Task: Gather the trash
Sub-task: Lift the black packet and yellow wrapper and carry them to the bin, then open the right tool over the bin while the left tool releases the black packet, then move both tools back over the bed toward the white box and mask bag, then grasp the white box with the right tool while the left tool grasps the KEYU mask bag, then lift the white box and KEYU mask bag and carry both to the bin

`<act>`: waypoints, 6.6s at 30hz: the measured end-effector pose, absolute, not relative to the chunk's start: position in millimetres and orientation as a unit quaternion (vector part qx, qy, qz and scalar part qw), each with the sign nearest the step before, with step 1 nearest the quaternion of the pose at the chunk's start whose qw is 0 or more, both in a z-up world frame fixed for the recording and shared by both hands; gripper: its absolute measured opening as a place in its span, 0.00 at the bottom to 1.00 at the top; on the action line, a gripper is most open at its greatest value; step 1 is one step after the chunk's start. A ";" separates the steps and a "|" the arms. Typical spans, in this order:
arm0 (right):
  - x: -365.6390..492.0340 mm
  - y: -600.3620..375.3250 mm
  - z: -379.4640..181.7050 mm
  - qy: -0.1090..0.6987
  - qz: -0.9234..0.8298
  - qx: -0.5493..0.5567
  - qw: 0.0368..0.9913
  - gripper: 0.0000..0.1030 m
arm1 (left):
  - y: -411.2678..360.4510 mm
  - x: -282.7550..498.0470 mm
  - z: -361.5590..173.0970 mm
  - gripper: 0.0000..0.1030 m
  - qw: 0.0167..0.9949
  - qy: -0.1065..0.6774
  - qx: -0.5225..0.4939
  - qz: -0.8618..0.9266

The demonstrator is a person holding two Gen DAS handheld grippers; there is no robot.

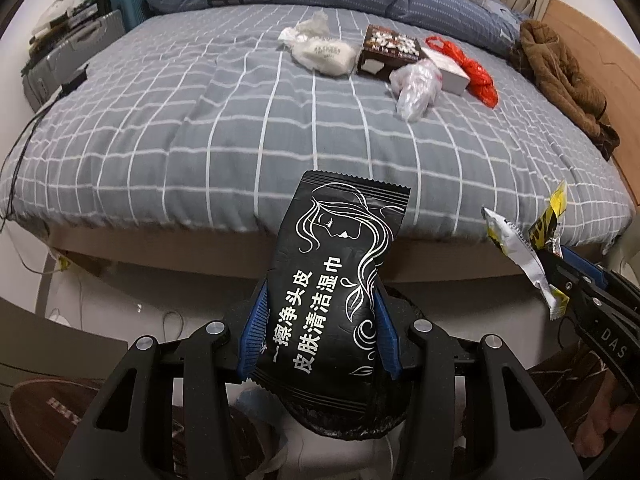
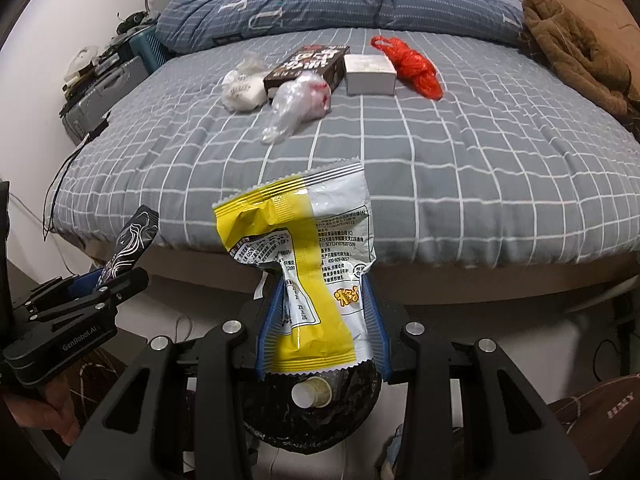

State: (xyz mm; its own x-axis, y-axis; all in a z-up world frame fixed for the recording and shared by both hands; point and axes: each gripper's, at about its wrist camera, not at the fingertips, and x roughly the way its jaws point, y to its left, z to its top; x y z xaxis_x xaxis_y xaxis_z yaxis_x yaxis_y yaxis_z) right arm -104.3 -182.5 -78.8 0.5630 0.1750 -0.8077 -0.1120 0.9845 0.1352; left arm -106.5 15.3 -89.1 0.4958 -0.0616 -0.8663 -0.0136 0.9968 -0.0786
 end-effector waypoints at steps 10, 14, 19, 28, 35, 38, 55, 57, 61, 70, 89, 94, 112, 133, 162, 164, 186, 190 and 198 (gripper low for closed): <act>-115.3 -173.5 -109.7 0.484 0.085 0.030 0.871 0.36 | 28.8 -119.3 -129.4 0.45 0.849 0.526 -0.050 -0.012; -116.3 -168.4 -126.7 0.496 0.089 0.026 0.863 0.36 | 31.1 -120.4 -141.3 0.45 0.845 0.531 -0.054 -0.015; -114.5 -156.4 -149.6 0.516 0.099 0.018 0.851 0.36 | 36.4 -118.3 -161.9 0.45 0.838 0.543 -0.053 -0.010; -108.6 -143.5 -195.2 0.559 0.103 0.006 0.823 0.36 | 48.7 -122.4 -193.7 0.45 0.821 0.569 -0.053 0.001; -109.2 -125.4 -210.7 0.571 0.120 -0.010 0.812 0.45 | 54.9 -127.1 -203.1 0.45 0.815 0.577 -0.056 0.009; -108.4 -123.5 -212.1 0.568 0.119 -0.013 0.814 0.51 | 57.1 -127.8 -206.8 0.45 0.813 0.579 -0.058 0.007; -107.0 -165.1 -221.8 0.571 0.084 -0.005 0.817 0.81 | 31.3 -106.7 -225.1 0.45 0.809 0.584 -0.055 -0.021; -106.1 -173.5 -218.5 0.564 0.075 -0.007 0.822 0.86 | 24.0 -104.9 -225.7 0.45 0.809 0.585 -0.050 -0.026; -105.9 -191.5 -212.3 0.555 0.055 0.000 0.830 0.90 | 7.0 -100.7 -226.3 0.45 0.809 0.585 -0.048 -0.037; -108.3 -224.7 -206.4 0.546 0.013 0.016 0.837 0.93 | -45.4 -96.8 -226.0 0.45 0.804 0.590 -0.023 -0.069; -104.3 -238.0 -150.7 0.494 0.002 0.012 0.869 0.93 | -60.8 -108.2 -186.9 0.90 0.835 0.546 0.012 -0.062; -102.6 -240.2 -124.3 0.472 0.004 0.009 0.882 0.93 | -60.9 -105.0 -156.3 0.94 0.850 0.523 0.003 -0.064; -61.9 -256.1 -61.5 0.426 0.004 0.007 0.905 0.93 | -42.4 -58.4 -80.8 0.94 0.876 0.479 -0.011 -0.051; 67.9 -258.2 -58.3 0.419 0.019 -0.017 0.908 0.93 | 2.2 86.8 -49.4 0.94 0.893 0.449 -0.026 -0.008; 203.8 -209.3 -98.9 0.429 0.059 0.003 0.901 0.83 | 22.3 220.3 -101.0 0.91 0.885 0.463 -0.039 -0.034; 206.9 -207.7 -101.2 0.432 0.062 0.002 0.900 0.79 | 21.3 222.5 -103.7 0.83 0.882 0.467 -0.045 -0.046; 212.4 -208.8 -103.6 0.440 0.073 0.023 0.895 0.65 | 23.8 221.8 -101.3 0.46 0.880 0.466 -0.058 -0.076; 206.9 -209.3 -92.1 0.428 0.074 0.021 0.901 0.65 | 25.7 216.1 -86.1 0.46 0.886 0.453 -0.062 -0.071; 193.6 -209.8 -68.7 0.404 0.074 0.016 0.912 0.65 | 30.0 197.8 -57.2 0.46 0.898 0.430 -0.074 -0.063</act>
State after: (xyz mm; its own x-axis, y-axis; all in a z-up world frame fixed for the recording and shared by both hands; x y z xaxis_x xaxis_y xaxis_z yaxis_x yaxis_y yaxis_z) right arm 193.6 -209.8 -68.7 0.6628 0.1489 -0.7338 -0.1225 0.9884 0.0899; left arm 197.8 30.0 -57.2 0.6225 -0.1774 -0.7622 0.0498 0.9810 -0.1877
